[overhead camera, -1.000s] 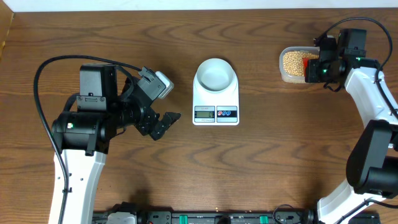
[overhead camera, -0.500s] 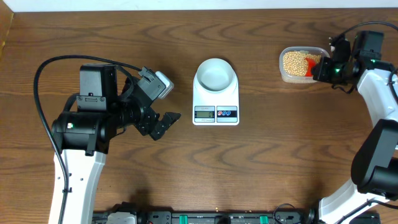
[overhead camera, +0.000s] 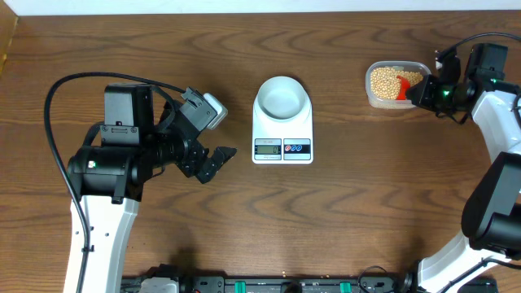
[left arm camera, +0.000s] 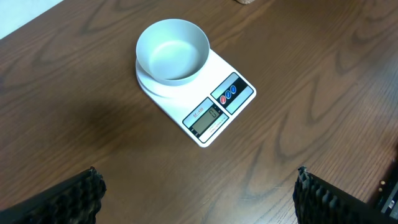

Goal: Scoop item into bowl and weigh 50g on scale

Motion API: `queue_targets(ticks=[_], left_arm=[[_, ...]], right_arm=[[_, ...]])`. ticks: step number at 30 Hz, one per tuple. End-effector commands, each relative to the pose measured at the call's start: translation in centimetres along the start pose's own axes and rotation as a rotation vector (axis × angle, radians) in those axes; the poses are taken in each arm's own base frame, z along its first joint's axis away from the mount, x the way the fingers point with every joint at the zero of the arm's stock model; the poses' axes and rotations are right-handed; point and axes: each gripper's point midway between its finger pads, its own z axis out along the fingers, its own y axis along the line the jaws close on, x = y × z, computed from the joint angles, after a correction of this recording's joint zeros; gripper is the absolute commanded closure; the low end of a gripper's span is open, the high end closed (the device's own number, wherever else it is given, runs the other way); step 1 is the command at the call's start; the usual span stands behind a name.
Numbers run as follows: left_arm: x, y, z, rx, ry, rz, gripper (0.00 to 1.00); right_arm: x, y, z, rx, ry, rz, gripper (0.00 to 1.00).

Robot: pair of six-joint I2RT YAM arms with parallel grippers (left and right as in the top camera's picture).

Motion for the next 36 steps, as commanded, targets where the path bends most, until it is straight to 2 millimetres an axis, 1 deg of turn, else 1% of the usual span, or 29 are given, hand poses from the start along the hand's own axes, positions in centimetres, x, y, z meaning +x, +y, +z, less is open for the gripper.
queue_targets(ticks=[1,8,12,18,22,27,32,36], left_arm=[[-1.1,-0.1,-0.8,-0.001,-0.037,0.009,0.01],[-1.1,-0.1,-0.8,-0.001,-0.037,0.009,0.01],[-1.1,-0.1,-0.8,-0.001,-0.037,0.009,0.01],[-1.1,-0.1,-0.8,-0.001,-0.037,0.009,0.01],[-1.1,-0.1,-0.8,-0.001,-0.037,0.009,0.01],[-1.1,-0.1,-0.8,-0.001,-0.037,0.009,0.01],[-1.1,-0.1,-0.8,-0.001,-0.037,0.009,0.01],[-1.1,-0.1,-0.8,-0.001,-0.037,0.009,0.01]], right_arm=[[0.5,-0.3,0.8,-0.017,0.029,0.035,0.99],[0.3,-2.1,0.0,0.014,0.014,0.073,0.99],[0.8,-2.7,-0.2,0.017,0.031,0.119,0.99],[1.0,-1.9,-0.4,-0.050,0.041,0.145,0.99],[1.2,-2.1,-0.6,-0.054,0.050,0.185,0.99],[0.7,-3.0,-0.9,-0.032,0.025,0.206,0.99],[0.3,-3.1,-0.9,-0.033,0.012,0.214,0.99],[0.4,-3.2,-0.8,-0.032,0.015,0.262,0.99]])
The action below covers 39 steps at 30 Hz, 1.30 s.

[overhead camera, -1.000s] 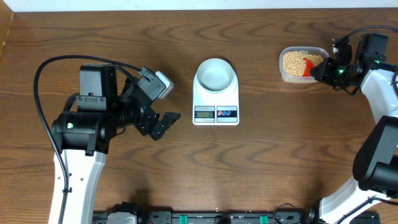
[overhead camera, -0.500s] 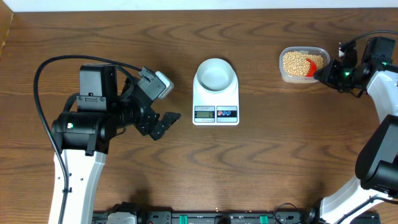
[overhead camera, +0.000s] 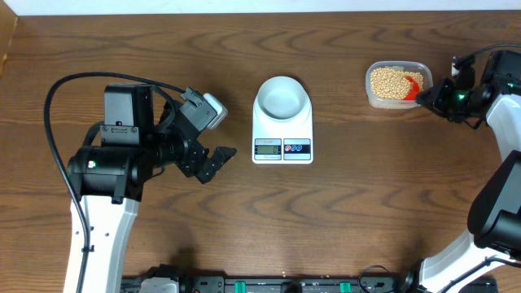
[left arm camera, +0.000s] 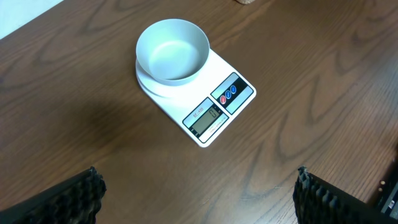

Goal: Scoop item into bowl and weigh 50g on scale

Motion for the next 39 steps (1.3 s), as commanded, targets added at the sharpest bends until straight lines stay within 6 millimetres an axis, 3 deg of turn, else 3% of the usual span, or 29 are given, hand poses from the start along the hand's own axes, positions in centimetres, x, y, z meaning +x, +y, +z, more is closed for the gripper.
queue_targets(ticks=[1,5,11,20,25,31,39], left_arm=[[-1.1,-0.1,-0.8,-0.001,-0.037,0.009,0.01],[-1.1,-0.1,-0.8,-0.001,-0.037,0.009,0.01],[-1.1,-0.1,-0.8,-0.001,-0.037,0.009,0.01],[-1.1,-0.1,-0.8,-0.001,-0.037,0.009,0.01],[-1.1,-0.1,-0.8,-0.001,-0.037,0.009,0.01],[-1.1,-0.1,-0.8,-0.001,-0.037,0.009,0.01],[-1.1,-0.1,-0.8,-0.001,-0.037,0.009,0.01]], right_arm=[[0.0,-0.7,0.5,-0.002,0.011,0.085,0.99],[0.2,0.1,0.2,-0.068,0.025,0.121,0.99],[0.2,-1.6,0.5,0.002,0.021,0.142,0.99],[0.5,-1.6,0.3,-0.055,0.040,0.175,0.99],[0.1,-3.6,0.8,0.037,0.018,0.150,0.99],[0.3,-2.7,2.0,-0.025,0.037,0.106,0.99],[-0.2,-2.2,0.7,-0.144,0.025,0.131,0.99]])
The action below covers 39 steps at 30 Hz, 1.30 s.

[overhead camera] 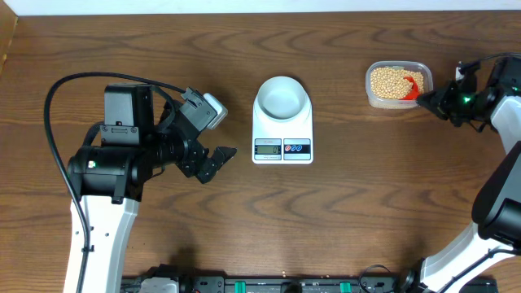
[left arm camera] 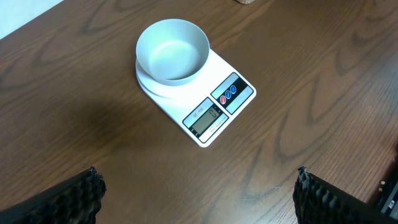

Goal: Scoop item into bowl and weigh 50g on scale

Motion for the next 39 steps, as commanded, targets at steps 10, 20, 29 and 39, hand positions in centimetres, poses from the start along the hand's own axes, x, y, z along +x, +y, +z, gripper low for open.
queue_targets(ticks=[10,20,29,39], left_arm=[[-1.1,-0.1,-0.8,-0.001,-0.037,0.009,0.01],[-1.1,-0.1,-0.8,-0.001,-0.037,0.009,0.01],[-1.1,-0.1,-0.8,-0.001,-0.037,0.009,0.01],[-1.1,-0.1,-0.8,-0.001,-0.037,0.009,0.01]], right_arm=[[-1.1,-0.5,-2.1,-0.171,-0.027,0.022,0.99],[-1.4,0.6,-2.8,-0.255,-0.033,0.016,0.99],[-1.4,1.1,-3.0,-0.286,-0.031,0.011,0.99],[-1.4,1.8,-3.2,-0.329,-0.027,0.005,0.99]])
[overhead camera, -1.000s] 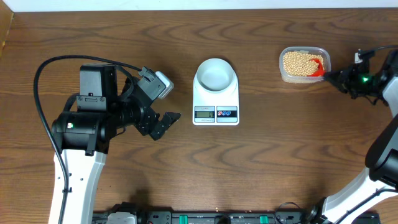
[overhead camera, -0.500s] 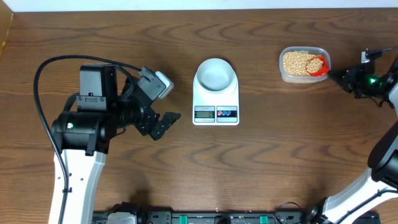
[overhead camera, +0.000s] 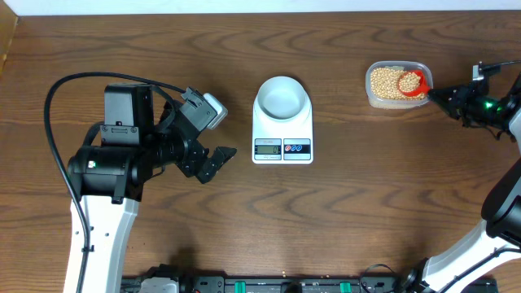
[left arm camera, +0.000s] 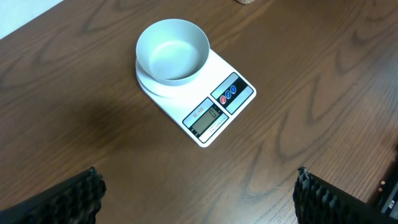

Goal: Scoop item into bowl and weigh 50g on scale

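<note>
A white bowl [overhead camera: 282, 96] stands empty on the white digital scale [overhead camera: 282, 134] at mid-table; the left wrist view shows the bowl [left arm camera: 173, 50] and the scale [left arm camera: 214, 102] too. A clear tub of yellow beans [overhead camera: 389, 84] sits at the far right. A red scoop [overhead camera: 412, 82] heaped with beans is at the tub's right end, and my right gripper [overhead camera: 444, 96] is shut on its handle. My left gripper [overhead camera: 216, 163] hangs open left of the scale, fingertips [left arm camera: 92, 180] wide apart over bare wood.
The table is dark brown wood. A black cable loops from the left arm's base at the left. The table's far edge lies just behind the tub, and a rail with connectors runs along the near edge.
My right gripper has drawn back to the right. The red scoop now shows at the tub's right end heaped with beans. The left arm, bowl and scale have not moved.
My right gripper first held the red scoop down in the beans at the tub's right side. At the two later moments it sat further right, the scoop low at the tub's right wall. Now the scoop is loaded. The left arm stayed still throughout.
</note>
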Motion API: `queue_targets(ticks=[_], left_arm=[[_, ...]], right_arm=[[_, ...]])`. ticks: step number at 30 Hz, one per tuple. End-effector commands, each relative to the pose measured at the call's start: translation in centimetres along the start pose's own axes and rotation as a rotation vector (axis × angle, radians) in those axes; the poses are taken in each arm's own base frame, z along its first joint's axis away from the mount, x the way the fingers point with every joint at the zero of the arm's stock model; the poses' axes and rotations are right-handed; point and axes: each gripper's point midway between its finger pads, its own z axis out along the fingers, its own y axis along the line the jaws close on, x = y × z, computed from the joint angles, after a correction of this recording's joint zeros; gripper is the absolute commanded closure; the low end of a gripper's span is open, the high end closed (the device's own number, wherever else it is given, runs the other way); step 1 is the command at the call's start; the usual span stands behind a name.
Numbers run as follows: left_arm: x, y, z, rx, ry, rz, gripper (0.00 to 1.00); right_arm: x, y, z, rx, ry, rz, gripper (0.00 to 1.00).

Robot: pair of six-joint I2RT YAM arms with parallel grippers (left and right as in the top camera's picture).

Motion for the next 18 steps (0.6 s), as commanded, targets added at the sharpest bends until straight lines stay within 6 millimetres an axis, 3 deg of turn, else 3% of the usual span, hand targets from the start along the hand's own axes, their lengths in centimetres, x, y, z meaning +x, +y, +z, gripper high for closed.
queue_targets(ticks=[1,18], left_arm=[[-1.1,-0.1,-0.8,-0.001,-0.037,0.009,0.01],[-1.1,-0.1,-0.8,-0.001,-0.037,0.009,0.01]], right_arm=[[-0.1,0.7,-0.3,-0.056,0.001,-0.017,0.99],[0.3,3.4,-0.7,-0.212,0.029,-0.021,0.99]])
